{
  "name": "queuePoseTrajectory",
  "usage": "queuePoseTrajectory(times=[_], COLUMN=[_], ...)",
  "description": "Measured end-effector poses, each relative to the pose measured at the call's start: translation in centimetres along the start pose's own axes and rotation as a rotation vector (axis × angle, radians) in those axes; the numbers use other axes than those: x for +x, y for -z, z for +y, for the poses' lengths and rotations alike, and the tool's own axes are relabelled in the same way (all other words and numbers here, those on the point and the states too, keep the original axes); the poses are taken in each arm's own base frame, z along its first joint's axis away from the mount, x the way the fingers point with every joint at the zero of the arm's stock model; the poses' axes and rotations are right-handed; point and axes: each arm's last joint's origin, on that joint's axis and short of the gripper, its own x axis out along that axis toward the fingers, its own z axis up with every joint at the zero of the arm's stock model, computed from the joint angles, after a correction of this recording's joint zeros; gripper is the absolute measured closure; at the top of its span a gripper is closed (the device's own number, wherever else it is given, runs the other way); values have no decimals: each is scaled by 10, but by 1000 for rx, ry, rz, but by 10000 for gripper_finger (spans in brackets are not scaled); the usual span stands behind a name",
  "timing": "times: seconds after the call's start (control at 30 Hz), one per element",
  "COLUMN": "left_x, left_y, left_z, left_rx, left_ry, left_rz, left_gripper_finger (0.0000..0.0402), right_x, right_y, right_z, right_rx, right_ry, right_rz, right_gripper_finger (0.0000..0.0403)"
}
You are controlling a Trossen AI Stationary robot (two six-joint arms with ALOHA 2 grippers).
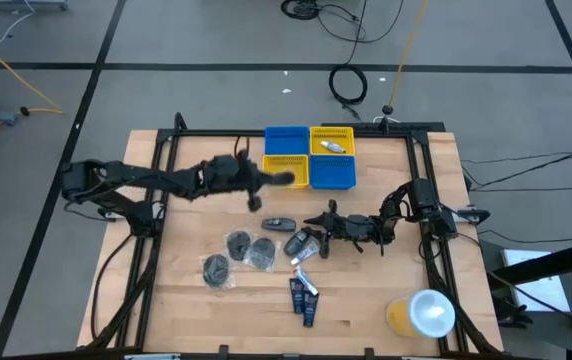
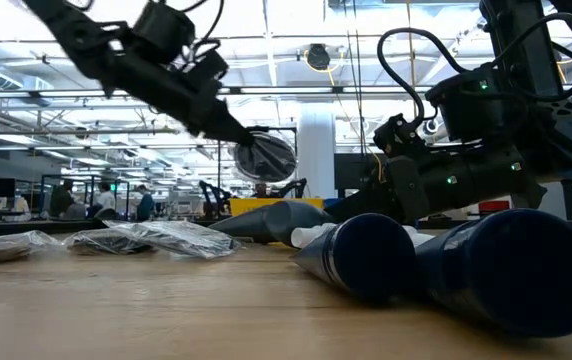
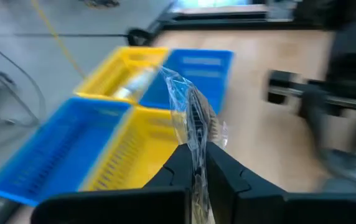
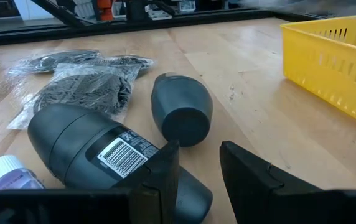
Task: Pick & Place Travel size toiletries
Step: Put the black hairbrush into the left yellow bin
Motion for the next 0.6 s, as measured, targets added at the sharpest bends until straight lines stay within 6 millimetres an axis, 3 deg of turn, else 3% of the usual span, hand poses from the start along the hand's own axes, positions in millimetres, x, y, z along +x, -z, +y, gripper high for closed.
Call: queuePoseTrajectory(times=[0.2, 0.4, 0.6], left_x=[35, 59, 67], left_y=[-4, -7, -6], left_z=[29, 45, 50], left_rx=[135, 51, -69], left_ry=[-40, -38, 14], left_rz=[132, 198, 247], left_gripper_finger=[379, 384, 348], right_x=[0, 0, 0], right_y=[0, 1, 1], right_z=[0, 0, -1], right_rx=[0, -2, -3], right_ry=[2, 4, 4], right_rz=[0, 7, 12], right_gripper_finger=[294, 294, 294])
